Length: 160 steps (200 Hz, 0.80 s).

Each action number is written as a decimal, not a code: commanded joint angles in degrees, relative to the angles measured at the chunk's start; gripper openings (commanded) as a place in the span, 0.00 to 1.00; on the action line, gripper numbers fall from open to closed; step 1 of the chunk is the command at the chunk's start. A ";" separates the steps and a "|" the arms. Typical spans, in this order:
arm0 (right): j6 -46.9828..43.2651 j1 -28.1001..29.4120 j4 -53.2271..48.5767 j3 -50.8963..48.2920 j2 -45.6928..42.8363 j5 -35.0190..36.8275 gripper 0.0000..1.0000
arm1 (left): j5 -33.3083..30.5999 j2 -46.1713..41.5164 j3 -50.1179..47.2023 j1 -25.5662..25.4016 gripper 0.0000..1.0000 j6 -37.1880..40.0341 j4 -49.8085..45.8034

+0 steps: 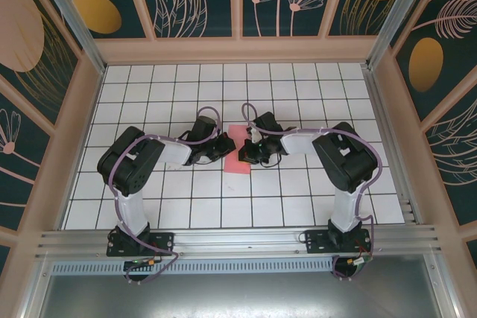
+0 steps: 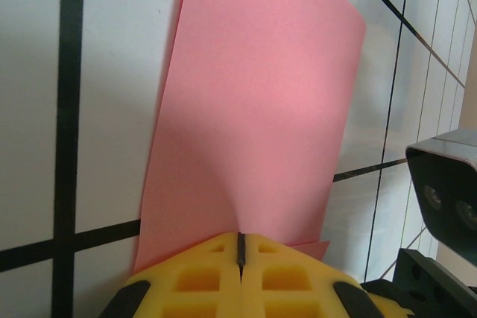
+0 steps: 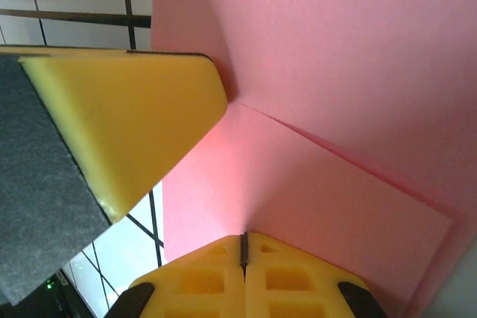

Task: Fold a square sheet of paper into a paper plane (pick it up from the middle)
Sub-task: Fold the triangle a second time at the center of the table.

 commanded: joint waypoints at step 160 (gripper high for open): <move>0.72 0.39 0.26 -9.04 -5.35 -2.61 0.05 | -4.59 2.61 -1.72 0.39 0.02 -0.46 -4.56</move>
